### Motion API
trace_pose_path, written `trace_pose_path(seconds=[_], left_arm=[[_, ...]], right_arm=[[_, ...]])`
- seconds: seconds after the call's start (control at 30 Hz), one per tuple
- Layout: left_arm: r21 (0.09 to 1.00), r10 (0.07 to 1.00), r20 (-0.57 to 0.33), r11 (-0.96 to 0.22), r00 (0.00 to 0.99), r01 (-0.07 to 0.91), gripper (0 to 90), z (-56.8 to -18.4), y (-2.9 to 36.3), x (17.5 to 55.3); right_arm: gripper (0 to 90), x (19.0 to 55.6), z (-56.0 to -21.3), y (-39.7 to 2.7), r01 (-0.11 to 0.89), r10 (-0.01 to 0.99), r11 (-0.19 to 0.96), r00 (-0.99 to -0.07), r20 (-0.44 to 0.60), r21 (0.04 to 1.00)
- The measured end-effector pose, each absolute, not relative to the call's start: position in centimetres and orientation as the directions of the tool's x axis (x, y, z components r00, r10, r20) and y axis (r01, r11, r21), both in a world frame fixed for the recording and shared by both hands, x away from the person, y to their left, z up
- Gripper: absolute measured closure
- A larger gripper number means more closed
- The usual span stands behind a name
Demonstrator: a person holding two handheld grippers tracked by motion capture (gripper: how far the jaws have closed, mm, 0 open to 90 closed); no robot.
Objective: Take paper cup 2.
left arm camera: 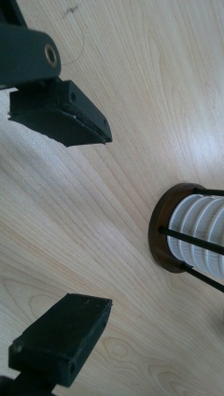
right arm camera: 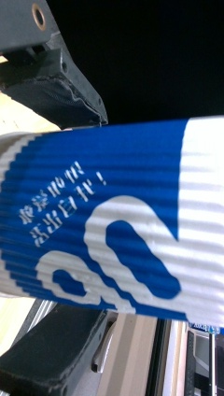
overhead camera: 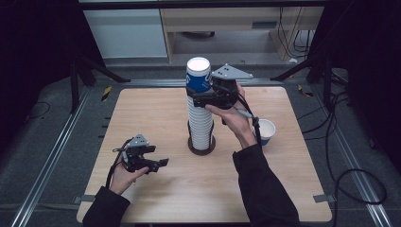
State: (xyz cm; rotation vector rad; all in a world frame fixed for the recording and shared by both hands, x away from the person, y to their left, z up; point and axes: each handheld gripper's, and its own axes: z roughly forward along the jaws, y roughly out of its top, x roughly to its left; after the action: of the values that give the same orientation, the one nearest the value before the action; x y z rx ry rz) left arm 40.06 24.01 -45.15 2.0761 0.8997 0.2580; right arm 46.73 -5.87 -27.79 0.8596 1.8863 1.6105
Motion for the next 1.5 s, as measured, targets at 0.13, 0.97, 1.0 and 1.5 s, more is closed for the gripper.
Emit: trace_pose_path(seconds=[0.13,0.97,1.0,1.5], left_arm=[[0.766,0.679,-0.131,-0.394,0.722,0.508,16.3,-45.2,24.0,40.1],[0.768,0.683,-0.133,-0.387,0.718,0.510,16.4,-45.1,24.1,40.1],[0.768,0.683,-0.131,-0.388,0.719,0.509,16.4,-45.1,24.1,40.0],[0.772,0.685,-0.129,-0.385,0.717,0.506,16.4,-45.0,24.2,40.0]], right_arm=[[10.7,47.0,-28.1,-5.6,0.139,0.742,0.100,-0.670,0.019,0.985],[18.8,46.7,-26.8,-5.5,0.103,0.739,0.112,-0.674,-0.014,0.988],[19.0,46.7,-26.6,-5.5,0.102,0.738,0.114,-0.675,-0.015,0.988],[19.3,46.2,-23.8,-5.6,0.064,0.742,0.103,-0.670,-0.034,0.993]])
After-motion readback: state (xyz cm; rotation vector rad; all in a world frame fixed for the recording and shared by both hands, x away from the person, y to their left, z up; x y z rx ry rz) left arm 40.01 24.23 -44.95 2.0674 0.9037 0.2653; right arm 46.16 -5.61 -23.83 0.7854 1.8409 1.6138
